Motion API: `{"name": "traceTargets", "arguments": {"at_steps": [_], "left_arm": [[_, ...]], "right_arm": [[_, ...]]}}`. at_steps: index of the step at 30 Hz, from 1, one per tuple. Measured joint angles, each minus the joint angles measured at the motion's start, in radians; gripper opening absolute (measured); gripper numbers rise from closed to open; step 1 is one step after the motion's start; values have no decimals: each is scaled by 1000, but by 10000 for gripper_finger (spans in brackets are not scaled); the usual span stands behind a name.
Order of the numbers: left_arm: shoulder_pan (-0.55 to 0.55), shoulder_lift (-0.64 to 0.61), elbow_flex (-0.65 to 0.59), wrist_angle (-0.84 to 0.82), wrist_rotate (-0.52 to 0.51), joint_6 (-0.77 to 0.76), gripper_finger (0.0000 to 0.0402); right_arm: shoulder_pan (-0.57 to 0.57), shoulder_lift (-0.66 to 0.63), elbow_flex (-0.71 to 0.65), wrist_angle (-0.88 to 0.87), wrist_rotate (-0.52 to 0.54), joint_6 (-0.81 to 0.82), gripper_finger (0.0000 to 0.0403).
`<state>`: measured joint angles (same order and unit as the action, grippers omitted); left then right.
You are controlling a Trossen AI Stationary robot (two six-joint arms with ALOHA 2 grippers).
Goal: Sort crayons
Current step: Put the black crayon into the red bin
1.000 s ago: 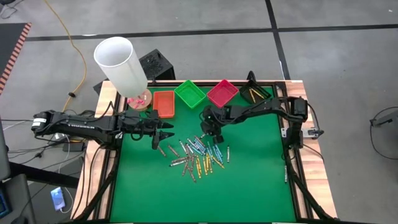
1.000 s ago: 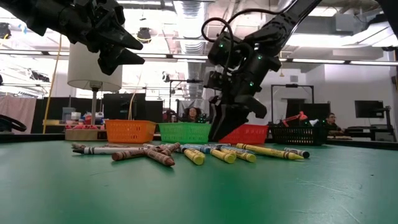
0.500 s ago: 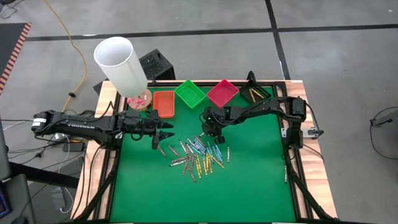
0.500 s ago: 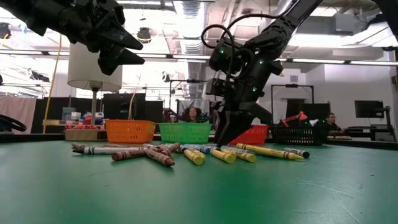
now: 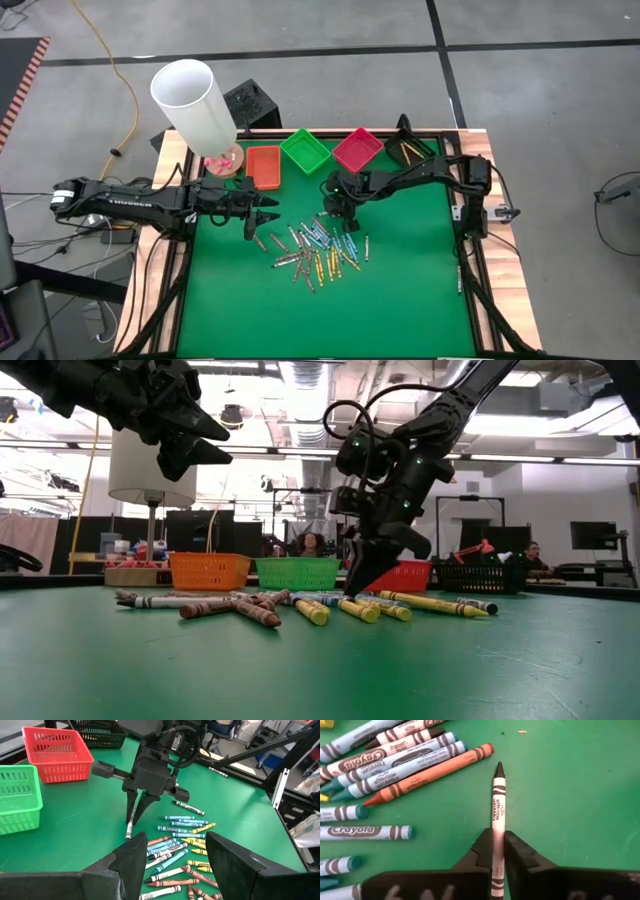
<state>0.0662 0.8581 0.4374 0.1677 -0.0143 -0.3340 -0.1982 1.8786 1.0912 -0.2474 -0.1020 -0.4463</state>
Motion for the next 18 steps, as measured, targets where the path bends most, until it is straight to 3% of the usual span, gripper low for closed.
{"name": "traceTargets", "arguments": {"at_steps": [3,18], "left_arm": [[0,0,0,0,0,0,192],[0,0,0,-4,0,-3,192]], "right_arm": [[3,-2,-1,1,-2,18,7],[-7,-148,-6,-10,1,126,2]]}}
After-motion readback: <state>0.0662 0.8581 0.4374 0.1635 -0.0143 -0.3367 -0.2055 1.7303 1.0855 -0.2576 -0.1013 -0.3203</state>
